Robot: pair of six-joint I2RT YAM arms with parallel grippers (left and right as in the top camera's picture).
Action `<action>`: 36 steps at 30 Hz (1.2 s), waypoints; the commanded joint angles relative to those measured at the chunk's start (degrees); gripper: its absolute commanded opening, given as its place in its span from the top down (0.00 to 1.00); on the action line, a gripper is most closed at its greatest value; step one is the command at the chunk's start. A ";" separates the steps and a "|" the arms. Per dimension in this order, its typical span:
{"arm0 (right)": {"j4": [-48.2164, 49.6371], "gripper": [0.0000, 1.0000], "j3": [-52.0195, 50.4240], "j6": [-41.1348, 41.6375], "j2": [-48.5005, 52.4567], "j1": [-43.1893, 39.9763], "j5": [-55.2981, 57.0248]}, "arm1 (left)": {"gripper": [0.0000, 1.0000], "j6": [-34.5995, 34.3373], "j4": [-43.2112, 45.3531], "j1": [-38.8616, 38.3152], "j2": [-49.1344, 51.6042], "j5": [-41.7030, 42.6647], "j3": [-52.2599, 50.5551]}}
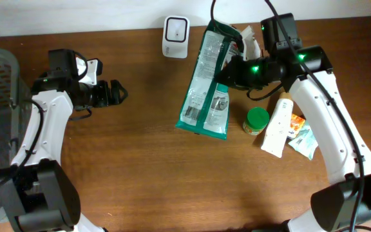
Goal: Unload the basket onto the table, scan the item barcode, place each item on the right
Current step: 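Lift the gloves pack with the right gripper and hold it at the scanner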
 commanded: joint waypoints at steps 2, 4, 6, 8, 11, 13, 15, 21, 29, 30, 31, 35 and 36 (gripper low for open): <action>-0.55 0.96 -0.02 -0.66 -1.31 -0.13 0.02 | 0.01 0.48 -0.07 -0.04 0.17 -0.42 0.00; -0.81 0.96 0.09 -0.70 -1.31 -0.13 -0.02 | 0.01 0.48 -0.07 -0.04 0.17 -0.39 0.00; -1.29 0.96 1.25 -1.79 -1.31 -0.11 -0.26 | 0.01 0.48 -0.07 -0.04 0.17 -0.39 0.00; -1.33 0.96 4.87 -3.02 -1.31 0.70 1.14 | 0.01 0.48 -0.07 -0.04 0.17 -0.42 0.00; 0.39 0.96 9.94 -4.11 -1.29 3.76 15.65 | 0.01 0.48 -0.07 -0.04 0.17 -0.39 0.00; 5.66 0.96 10.64 -6.10 -1.29 7.13 26.49 | 0.01 0.48 -0.07 -0.04 0.17 -0.42 0.00; 13.07 0.96 10.62 -7.82 -0.31 10.69 39.67 | 0.01 0.48 -0.07 -0.04 0.17 -0.42 0.00; 38.12 0.96 10.62 -27.12 8.96 16.52 56.50 | 0.01 0.48 -0.07 -0.04 0.17 -0.39 0.00; 67.43 0.96 10.62 -52.65 24.74 16.92 57.00 | 0.01 0.48 -0.07 -0.04 0.17 -0.42 0.00; 70.77 0.96 10.62 -54.82 26.60 16.92 56.65 | 0.01 0.48 -0.07 -0.04 0.17 -0.39 0.00; 73.77 0.96 10.62 -56.57 28.33 17.07 56.06 | 0.01 0.48 -0.07 -0.04 0.17 -0.39 0.00; 77.29 0.96 10.62 -63.25 32.22 17.66 49.94 | 0.01 0.48 -0.07 -0.04 0.17 -0.42 0.00; 78.60 0.96 10.62 -64.37 33.07 17.79 49.94 | 0.00 0.48 -0.07 -0.04 0.17 -0.39 0.00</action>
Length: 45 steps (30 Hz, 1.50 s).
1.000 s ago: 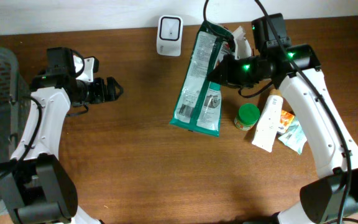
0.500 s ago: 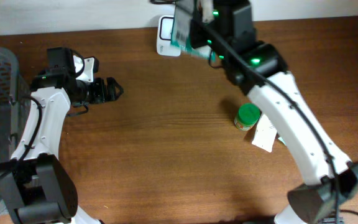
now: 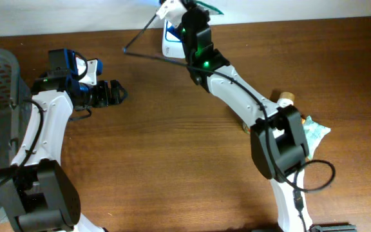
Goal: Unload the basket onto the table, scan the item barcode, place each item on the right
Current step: 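Lift the gloves pack with the right gripper and hold it at the scanner, then place the gloves pack on the table right side and release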
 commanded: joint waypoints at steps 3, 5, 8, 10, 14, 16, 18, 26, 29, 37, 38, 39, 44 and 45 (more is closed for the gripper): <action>2.91 0.96 0.59 -7.78 3.48 1.05 -4.72 | 0.01 0.48 -0.07 -0.04 0.17 0.00 0.00; 4.04 0.96 0.59 -7.96 3.54 1.11 -5.35 | 0.01 0.48 -0.07 -0.04 0.17 0.00 0.00; 7.98 0.96 0.59 -7.98 3.52 1.36 -5.27 | 0.01 0.48 -0.07 -0.04 0.17 0.02 0.00; 8.68 0.96 0.59 -7.93 3.23 1.95 -4.94 | 0.01 0.48 -0.07 -0.04 0.17 0.02 0.00; 8.02 0.96 0.59 -5.75 1.57 3.39 -2.54 | 0.01 0.48 -0.07 -0.04 0.17 0.02 0.00; 3.96 0.96 0.59 -1.25 -1.05 3.69 -2.14 | 0.01 0.48 -0.07 -0.04 0.17 0.02 0.00; -1.36 0.96 0.59 4.63 -4.37 3.67 -2.29 | 0.01 0.48 -0.07 -0.04 0.17 0.00 0.00; -45.94 0.96 0.59 34.88 -29.99 0.09 -5.55 | 0.01 0.48 -0.07 -0.04 0.17 0.02 0.00; -66.38 0.96 0.59 44.61 -39.21 -4.70 -5.60 | 0.01 0.48 -0.07 -0.04 0.17 0.00 0.00; -101.22 0.96 -3.45 50.45 -42.97 -27.30 -13.09 | 0.01 0.48 -0.07 -0.04 0.17 0.00 0.00; -101.68 0.96 -4.72 50.45 -42.62 -28.44 -13.09 | 0.01 0.48 -0.07 -0.04 0.17 0.00 0.00; -101.98 0.96 -6.71 50.36 -42.12 -29.86 -13.44 | 0.01 0.48 -0.07 -0.04 0.17 0.02 0.00; -97.63 0.96 -20.76 42.64 -38.27 -34.51 -22.53 | 0.01 0.48 -0.07 -0.04 0.17 0.02 0.00; -96.52 0.96 -23.06 42.69 -37.53 -34.99 -23.26 | 0.01 0.48 -0.07 -0.04 0.17 0.02 0.00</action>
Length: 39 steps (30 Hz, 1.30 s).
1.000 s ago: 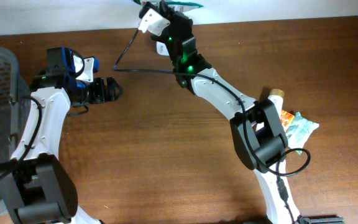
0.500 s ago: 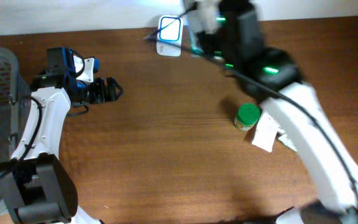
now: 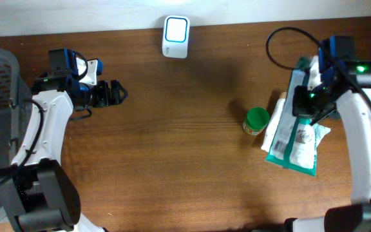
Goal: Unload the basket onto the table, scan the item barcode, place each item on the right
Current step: 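Place the gloves pack on the table right side and release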
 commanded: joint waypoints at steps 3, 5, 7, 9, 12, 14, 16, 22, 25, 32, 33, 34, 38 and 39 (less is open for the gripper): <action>4.09 0.96 -9.03 -2.45 3.82 -3.63 -6.27 | 0.01 0.48 -0.11 0.00 0.07 0.02 0.00; 5.14 0.96 -10.47 -2.45 5.57 -5.22 -6.84 | 0.01 0.48 -0.11 0.00 0.07 0.02 0.00; 5.84 0.96 -10.64 -2.45 7.52 -5.88 -6.82 | 0.01 0.48 -0.11 0.00 0.07 0.04 0.00; 7.50 0.96 -10.64 -2.45 9.20 -5.90 -6.82 | 0.01 0.48 -0.11 0.00 0.07 0.02 0.00; 10.64 0.96 -10.64 -2.45 11.28 -5.79 -6.88 | 0.01 0.48 -0.11 0.00 0.07 0.04 0.00; 13.16 0.86 -10.64 -2.47 12.11 -5.81 -7.74 | 0.01 0.48 -0.11 0.00 0.07 0.04 0.00; 13.70 0.69 -10.64 -2.45 12.17 -5.79 -7.76 | 0.01 0.48 -0.11 0.00 0.07 0.02 0.00; 8.87 0.14 -7.04 -2.45 12.02 -5.84 -7.96 | 0.01 0.48 -0.11 0.00 0.07 0.04 0.00; 3.78 0.00 -0.57 -2.45 9.94 -5.79 -8.35 | 0.01 0.48 -0.11 0.00 0.07 0.02 0.00; -5.05 0.02 11.04 -3.39 -1.14 -3.54 -9.46 | 0.01 0.48 -0.11 0.00 0.07 0.02 0.00; -5.55 0.02 11.61 -3.96 -3.50 -2.32 -9.49 | 0.00 0.48 -0.11 0.00 0.07 0.04 0.00; -5.88 0.02 11.74 -4.07 -5.88 -1.03 -9.46 | 0.01 0.48 -0.11 0.00 0.07 0.04 0.00; -6.10 0.02 11.74 -3.89 -16.20 4.81 -9.49 | 0.00 0.48 -0.11 0.00 0.07 0.04 0.00; -6.10 0.02 11.74 -3.89 -18.69 6.01 -9.73 | 0.01 0.48 -0.11 0.00 0.07 0.04 0.00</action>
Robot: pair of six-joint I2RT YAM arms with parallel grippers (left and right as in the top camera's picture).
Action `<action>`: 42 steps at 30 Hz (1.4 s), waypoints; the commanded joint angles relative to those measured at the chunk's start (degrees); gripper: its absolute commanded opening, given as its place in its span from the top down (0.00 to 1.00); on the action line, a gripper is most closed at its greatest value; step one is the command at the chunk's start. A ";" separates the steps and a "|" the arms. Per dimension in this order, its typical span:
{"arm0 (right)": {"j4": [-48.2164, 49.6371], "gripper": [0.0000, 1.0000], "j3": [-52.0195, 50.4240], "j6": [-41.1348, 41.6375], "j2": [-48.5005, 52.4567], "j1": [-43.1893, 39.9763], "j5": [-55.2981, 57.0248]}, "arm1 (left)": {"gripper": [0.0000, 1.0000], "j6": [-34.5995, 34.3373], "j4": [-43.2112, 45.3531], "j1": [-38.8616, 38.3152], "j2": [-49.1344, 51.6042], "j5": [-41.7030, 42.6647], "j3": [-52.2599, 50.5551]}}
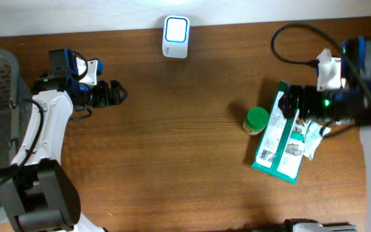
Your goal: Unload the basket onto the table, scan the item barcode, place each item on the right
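Note:
The white barcode scanner [175, 37] stands at the table's back edge, its blue-lit face up. A green and white packet [277, 142] lies slanted on the right side of the table, printed label side up. My right gripper [293, 102] points left over the packet's upper end, and its fingers look spread, so open. Far to the left, my left gripper [113, 93] rests low over the table, open, with nothing between its fingers.
A green-lidded jar [257, 120] stands just left of the packet. Small crumpled sachets [313, 136] stick out from under the packet's right edge. A grey mesh basket fills the far left edge. A black cable [282, 38] loops above the right arm.
The packet has shifted a little left and turned, and now lies flatter on the table. My right arm has swung so its gripper points left at the packet's top. The left arm is unchanged.
My right gripper first held the packet near the scanner at the back. Then the arm reached over the scanner with the packet mostly out of view. Then the packet was back at the right beside the jar, and now it lies there under the spread fingers.

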 commanded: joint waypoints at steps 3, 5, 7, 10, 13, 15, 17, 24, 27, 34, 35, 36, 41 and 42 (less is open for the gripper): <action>0.00 0.02 0.90 -0.59 -12.31 4.98 -1.09 | 0.01 0.48 -0.04 0.00 0.07 0.02 0.00; -0.02 0.02 0.90 -0.42 -15.69 5.09 -1.51 | 0.00 0.48 -0.04 0.00 0.07 0.02 0.00; -0.02 0.02 0.90 -0.42 -17.68 5.07 -1.51 | 0.01 0.48 -0.04 0.00 0.07 0.02 0.00; -0.02 0.02 0.90 -0.44 -19.26 5.07 -1.49 | 0.01 0.48 -0.04 0.00 0.07 0.00 0.00; -0.02 0.02 0.90 -0.44 -19.04 5.07 -1.49 | 0.01 0.48 -0.04 0.00 0.07 0.00 0.00; -0.87 0.02 0.90 -0.42 -18.73 5.07 -1.51 | 0.01 0.50 -0.04 0.00 0.07 0.02 0.00; -4.44 0.02 0.81 -0.39 -18.38 5.07 -2.84 | 0.01 0.48 -0.04 0.00 0.07 0.02 0.00; 5.51 0.01 -13.07 -6.99 -29.42 5.07 -1.92 | 0.01 0.48 -0.04 0.00 0.07 0.00 0.00; 22.99 0.02 -29.38 -12.72 -42.62 5.09 -1.92 | 0.01 0.48 -0.04 0.00 0.07 0.00 0.00; 50.73 0.02 -60.89 -14.38 -63.45 5.09 -1.90 | 0.01 0.48 -0.04 0.00 0.07 0.02 0.00; 54.88 0.02 -64.81 -14.38 -64.61 5.09 -1.90 | 0.01 0.48 -0.04 0.00 0.07 0.02 0.00; 58.34 0.02 -67.69 -14.38 -65.22 5.09 -1.90 | 0.01 0.48 -0.04 0.00 0.07 0.02 0.00; 77.53 0.02 -81.79 -21.62 -67.67 6.60 -1.90 | 0.01 0.48 -0.04 0.00 0.07 0.02 0.00; 78.79 0.02 -83.23 -23.63 -68.00 6.99 -1.90 | 0.01 0.48 -0.04 0.00 0.07 0.00 0.00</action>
